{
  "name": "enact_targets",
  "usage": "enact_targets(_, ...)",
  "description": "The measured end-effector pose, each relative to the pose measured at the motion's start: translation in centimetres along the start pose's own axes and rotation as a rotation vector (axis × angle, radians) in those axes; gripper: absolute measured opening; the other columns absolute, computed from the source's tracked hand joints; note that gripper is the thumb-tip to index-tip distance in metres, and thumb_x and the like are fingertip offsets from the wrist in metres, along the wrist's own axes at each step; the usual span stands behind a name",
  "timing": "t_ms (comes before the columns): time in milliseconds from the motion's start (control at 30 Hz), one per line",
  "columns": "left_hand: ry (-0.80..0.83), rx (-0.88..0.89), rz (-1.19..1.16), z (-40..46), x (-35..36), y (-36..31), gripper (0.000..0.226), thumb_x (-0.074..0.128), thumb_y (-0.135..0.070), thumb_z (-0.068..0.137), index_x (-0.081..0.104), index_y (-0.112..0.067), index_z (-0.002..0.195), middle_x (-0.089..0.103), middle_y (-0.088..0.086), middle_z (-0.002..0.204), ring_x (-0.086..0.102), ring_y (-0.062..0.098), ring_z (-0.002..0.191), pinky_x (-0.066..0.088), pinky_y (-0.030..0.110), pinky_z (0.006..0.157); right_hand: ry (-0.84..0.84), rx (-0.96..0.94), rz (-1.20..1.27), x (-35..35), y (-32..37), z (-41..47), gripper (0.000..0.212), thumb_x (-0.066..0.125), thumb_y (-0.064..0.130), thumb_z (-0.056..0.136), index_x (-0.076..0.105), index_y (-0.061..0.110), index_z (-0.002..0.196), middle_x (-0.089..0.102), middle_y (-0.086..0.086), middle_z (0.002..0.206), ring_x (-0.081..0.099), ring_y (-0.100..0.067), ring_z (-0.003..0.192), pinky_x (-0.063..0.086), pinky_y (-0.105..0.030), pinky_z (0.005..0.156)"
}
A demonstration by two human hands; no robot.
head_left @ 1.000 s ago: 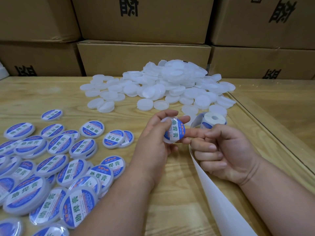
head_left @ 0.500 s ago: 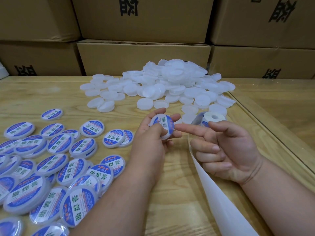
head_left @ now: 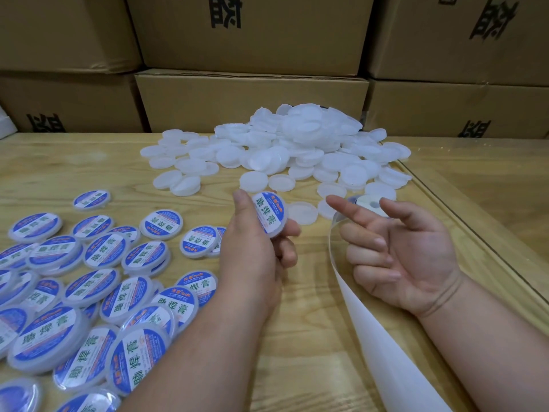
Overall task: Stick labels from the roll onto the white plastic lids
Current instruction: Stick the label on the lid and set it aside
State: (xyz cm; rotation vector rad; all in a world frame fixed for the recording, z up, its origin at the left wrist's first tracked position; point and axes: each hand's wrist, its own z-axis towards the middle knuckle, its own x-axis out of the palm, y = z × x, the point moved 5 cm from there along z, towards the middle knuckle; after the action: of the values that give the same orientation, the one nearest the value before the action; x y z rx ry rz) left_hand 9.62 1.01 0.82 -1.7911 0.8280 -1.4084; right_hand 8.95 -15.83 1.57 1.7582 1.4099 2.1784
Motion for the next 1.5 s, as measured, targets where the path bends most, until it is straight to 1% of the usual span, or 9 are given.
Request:
enact_targets(233,0.016,0.045,0.022,0.2,0.4,0.6,0.010,0.046,-0.026,0.107,0.054,-0.020,0.111,0.071,-0.004,0.072,0.052,0.011,0.054,0.047,0.025,0.051,-0.125,-0.097,0.004,-0.6,0.5,0.1,0.049,0.051,0.039,0.084,0.062,0.013,0.125,0.035,0.004,0.062,0.020,-0.009,0.047,0.027,-0.019,0.034)
enact_targets(433,-0.024,-0.072,-0.208,0.5,-0.1,0.7,0.019,0.052,0.003,0.100,0.061,-0.007,0.114,0.076,0.002,0.097,0.063,0.008,0.059,0.054,0.024,0.055,-0.182,-0.122,-0.010,-0.7,0.6,0.1,0.047,0.051,0.039,0.083,0.066,0.013,0.120,0.032,0.004,0.063,0.018,-0.009,0.048,0.027,-0.019,0.033)
enact_targets(767,-0.155,-0.032,-0.601,1.3,-1.7,-0.5,0.039,0.032,-0.050,0.107,0.052,-0.022,0.124,0.079,0.005,0.098,0.076,0.019,0.070,0.060,0.031,0.061,-0.300,-0.092,-0.155,-0.8,-0.1,0.5,0.042,0.055,0.033,0.081,0.066,0.011,0.115,0.032,0.002,0.063,0.017,-0.011,0.048,0.027,-0.021,0.033)
enact_targets(933,-0.143,-0.040,-0.605,0.9,-1.8,-1.0,0.033,0.039,-0.052,0.105,0.049,-0.024,0.121,0.079,0.009,0.098,0.074,0.021,0.068,0.058,0.032,0.062,-0.310,-0.095,-0.151,-0.7,-0.2,0.6,0.037,0.055,0.032,0.082,0.069,0.011,0.110,0.029,0.002,0.064,0.017,-0.010,0.047,0.028,-0.023,0.032)
enact_targets(1033,-0.096,0.027,-0.351,0.6,-1.4,-1.1,0.019,0.050,-0.035,0.104,0.055,-0.024,0.119,0.079,0.005,0.097,0.071,0.015,0.068,0.056,0.028,0.063,-0.322,-0.108,-0.169,-0.6,-0.2,0.7,0.036,0.055,0.030,0.082,0.070,0.011,0.108,0.028,0.001,0.065,0.016,-0.010,0.048,0.028,-0.023,0.032)
enact_targets(1133,-0.032,0.330,0.271,-0.3,-0.4,-1.2,0.026,0.052,-0.015,0.100,0.062,-0.036,0.112,0.076,-0.015,0.099,0.068,-0.001,0.083,0.050,0.017,0.072,-0.333,-0.130,-0.186,-0.6,-0.2,0.7,0.035,0.057,0.029,0.081,0.072,0.011,0.106,0.028,0.001,0.066,0.017,-0.011,0.047,0.027,-0.023,0.032)
enact_targets(1233,0.137,0.607,0.968,-1.3,1.2,-0.5,0.047,0.048,-0.007,0.095,0.060,-0.041,0.125,0.060,-0.032,0.122,0.048,-0.006,0.123,0.038,0.019,0.104,-0.331,-0.129,-0.190,-0.5,-0.3,0.8,0.036,0.058,0.029,0.080,0.071,0.011,0.108,0.029,0.000,0.065,0.021,-0.010,0.045,0.027,-0.023,0.033)
enact_targets(1300,0.219,0.578,1.309,-1.0,1.4,0.5,0.059,0.046,-0.010,0.096,0.043,-0.040,0.147,0.042,-0.025,0.151,0.025,0.007,0.146,0.019,0.032,0.122,-0.328,-0.129,-0.188,-0.5,-0.4,0.7,0.037,0.058,0.028,0.080,0.071,0.011,0.109,0.030,0.000,0.065,0.024,-0.010,0.043,0.027,-0.022,0.034)
enact_targets(1500,0.303,0.445,1.530,-0.9,1.3,1.7,0.064,0.042,-0.026,0.098,0.021,-0.042,0.157,0.031,-0.018,0.161,0.006,0.014,0.153,0.001,0.037,0.124,-0.331,-0.130,-0.194,-0.3,-0.4,0.6,0.039,0.056,0.028,0.081,0.067,0.010,0.114,0.032,0.000,0.063,0.025,-0.010,0.042,0.028,-0.022,0.035)
